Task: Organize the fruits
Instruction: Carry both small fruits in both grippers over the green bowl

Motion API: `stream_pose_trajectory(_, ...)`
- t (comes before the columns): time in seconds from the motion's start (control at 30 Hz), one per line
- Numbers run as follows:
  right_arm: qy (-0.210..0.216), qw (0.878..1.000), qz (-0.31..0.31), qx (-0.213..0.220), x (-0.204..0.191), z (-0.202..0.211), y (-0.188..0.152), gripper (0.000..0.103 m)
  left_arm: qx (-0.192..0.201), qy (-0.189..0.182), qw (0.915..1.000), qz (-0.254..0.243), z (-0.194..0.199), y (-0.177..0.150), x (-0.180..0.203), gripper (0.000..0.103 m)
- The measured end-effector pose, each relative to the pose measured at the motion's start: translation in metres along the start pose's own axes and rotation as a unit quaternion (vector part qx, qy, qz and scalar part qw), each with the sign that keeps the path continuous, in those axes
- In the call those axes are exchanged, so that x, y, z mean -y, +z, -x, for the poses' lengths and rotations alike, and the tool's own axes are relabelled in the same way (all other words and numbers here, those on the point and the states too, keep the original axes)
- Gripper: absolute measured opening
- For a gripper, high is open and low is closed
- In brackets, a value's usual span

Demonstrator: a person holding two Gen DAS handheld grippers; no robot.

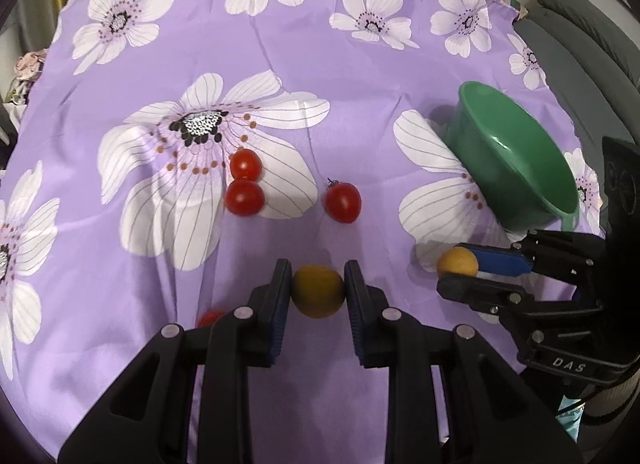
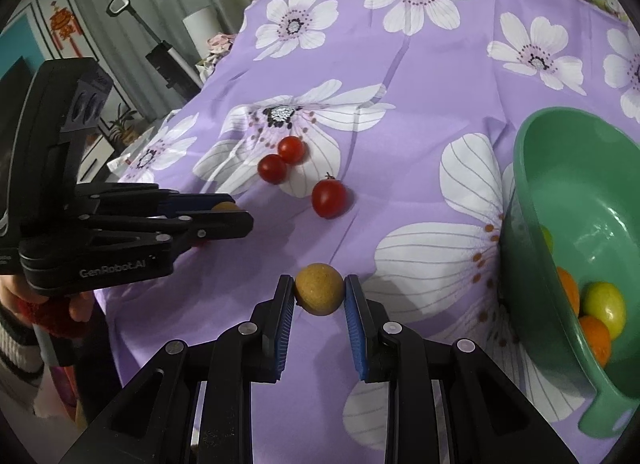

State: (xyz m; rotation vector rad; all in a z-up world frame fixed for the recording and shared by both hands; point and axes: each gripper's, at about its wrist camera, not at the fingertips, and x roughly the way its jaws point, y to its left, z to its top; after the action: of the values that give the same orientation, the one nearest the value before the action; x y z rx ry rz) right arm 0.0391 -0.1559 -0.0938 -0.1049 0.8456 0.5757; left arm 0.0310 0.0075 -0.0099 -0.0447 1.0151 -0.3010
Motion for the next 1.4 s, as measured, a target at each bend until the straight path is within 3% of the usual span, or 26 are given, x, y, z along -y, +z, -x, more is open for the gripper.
stream_pose_trajectory(0.67,-0.026,0.998,0.011,0.057,-0.009,0.048,0.001,0.027,0.041,0.019,0.9984,-0.034,0.037,-0.016,0.024,0.027)
stream_pose_trajectory(1.0,-0.045,0.994,-0.019,0.093,0.014,0.067,-0.001,0.027,0.051,0.015,0.9974,-0.049,0.036,-0.002,0.044,0.027)
stream_pose_trajectory(1.4,-0.084,0.984,-0.078,0.134,0.061,0.093,-0.012,0.027,0.072,-0.02,0.9921,-0.1,0.024,0.037,0.095,0.027)
